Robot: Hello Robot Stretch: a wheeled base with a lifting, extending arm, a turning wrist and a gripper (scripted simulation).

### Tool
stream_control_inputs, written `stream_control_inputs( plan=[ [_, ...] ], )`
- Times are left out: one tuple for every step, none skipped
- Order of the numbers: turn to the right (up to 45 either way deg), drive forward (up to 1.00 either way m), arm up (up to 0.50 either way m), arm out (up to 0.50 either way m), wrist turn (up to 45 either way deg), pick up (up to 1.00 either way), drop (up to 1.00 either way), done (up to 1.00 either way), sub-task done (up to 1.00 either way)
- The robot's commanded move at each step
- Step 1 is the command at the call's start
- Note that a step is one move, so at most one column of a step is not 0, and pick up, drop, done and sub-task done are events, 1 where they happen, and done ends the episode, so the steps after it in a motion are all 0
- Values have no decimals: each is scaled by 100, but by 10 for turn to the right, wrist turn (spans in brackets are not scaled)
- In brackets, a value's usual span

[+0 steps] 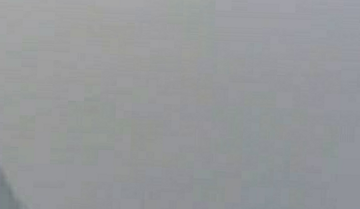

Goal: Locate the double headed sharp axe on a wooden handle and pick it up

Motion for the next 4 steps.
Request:
stream_control_inputs(
  plan=[
    [-450,0,0,0,0,0,0,0,0],
    [-450,0,0,0,0,0,0,0,0],
    [-240,0,0,0,0,0,0,0,0],
    [0,0,42,0,0,0,0,0,0]
  ],
)
